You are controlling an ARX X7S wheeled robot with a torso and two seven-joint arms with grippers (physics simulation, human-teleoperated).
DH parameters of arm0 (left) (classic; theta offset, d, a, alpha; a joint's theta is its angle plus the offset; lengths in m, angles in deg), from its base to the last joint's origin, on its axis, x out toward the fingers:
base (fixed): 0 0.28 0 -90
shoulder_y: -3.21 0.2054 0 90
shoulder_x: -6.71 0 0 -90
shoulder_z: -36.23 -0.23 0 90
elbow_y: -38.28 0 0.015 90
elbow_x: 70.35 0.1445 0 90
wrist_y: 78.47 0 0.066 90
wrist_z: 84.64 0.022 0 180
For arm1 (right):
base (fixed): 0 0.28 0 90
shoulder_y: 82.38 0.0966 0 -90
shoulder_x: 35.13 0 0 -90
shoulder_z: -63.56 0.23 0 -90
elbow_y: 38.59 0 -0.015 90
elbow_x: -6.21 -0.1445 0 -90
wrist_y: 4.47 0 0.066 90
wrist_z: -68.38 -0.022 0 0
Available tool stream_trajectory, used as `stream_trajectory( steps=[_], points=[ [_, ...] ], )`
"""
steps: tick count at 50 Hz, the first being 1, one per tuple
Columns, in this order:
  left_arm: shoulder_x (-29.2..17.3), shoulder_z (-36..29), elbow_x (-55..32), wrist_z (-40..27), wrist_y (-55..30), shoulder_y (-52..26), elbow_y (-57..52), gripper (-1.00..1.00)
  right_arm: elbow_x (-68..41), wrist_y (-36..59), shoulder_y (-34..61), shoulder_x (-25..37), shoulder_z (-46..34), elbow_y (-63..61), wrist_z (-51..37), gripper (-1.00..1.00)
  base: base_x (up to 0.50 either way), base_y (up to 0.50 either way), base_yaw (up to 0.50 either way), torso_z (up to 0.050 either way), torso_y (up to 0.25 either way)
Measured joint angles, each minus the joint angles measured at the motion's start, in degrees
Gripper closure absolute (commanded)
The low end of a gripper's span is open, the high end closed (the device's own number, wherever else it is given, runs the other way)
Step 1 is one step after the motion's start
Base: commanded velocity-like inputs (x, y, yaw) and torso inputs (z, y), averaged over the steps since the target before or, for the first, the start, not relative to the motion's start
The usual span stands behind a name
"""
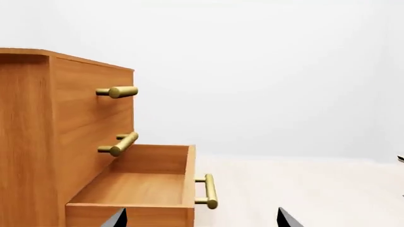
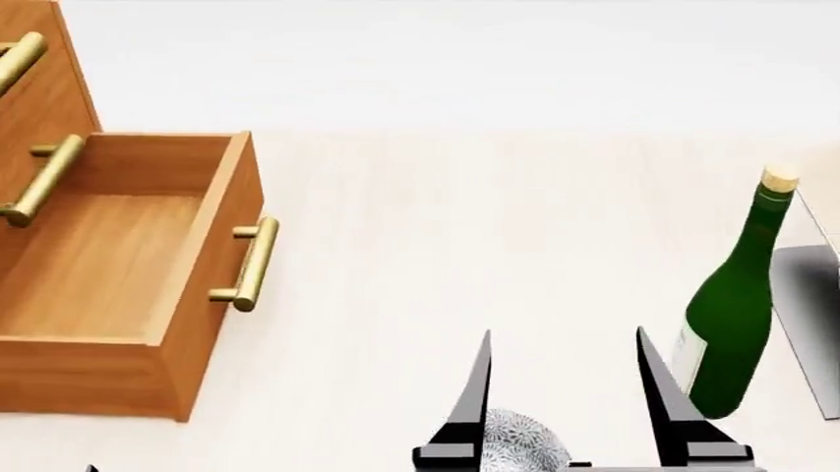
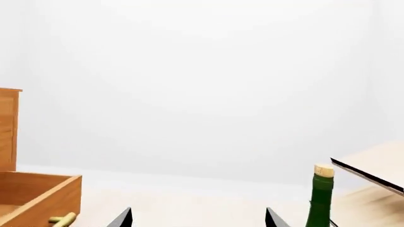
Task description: Put the bowl in the bottom drawer of the cabinet and close it.
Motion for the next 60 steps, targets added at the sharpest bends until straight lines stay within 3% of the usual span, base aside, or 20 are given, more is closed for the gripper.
stream_trajectory(
  steps=[37, 47, 60],
  points=[
    [-2.17, -1.4, -0.93, -2.11, -0.21, -0.18, -0.53, -1.0, -1.67, 0.21, 0.4, 1.68, -1.85, 0.25, -1.62, -1.0, 0.0, 0.5, 0.0, 0.0, 0.0],
    [-2.67, -1.75, -0.85, -2.6, -0.12, -0.22, -0.4, -1.0, -2.79, -0.18, 0.43, 1.7, -1.46, 0.36, -2.31, -1.0, 0.02, 0.02, 0.0, 0.0, 0.0],
    [-3.22, -2.32, -0.81, -3.14, -0.16, -0.29, -0.39, -1.0, -3.91, -0.87, 0.43, 2.06, -1.14, 0.6, -3.05, -1.0, 0.49, 0.0, 0.0, 0.0, 0.0]
  ],
)
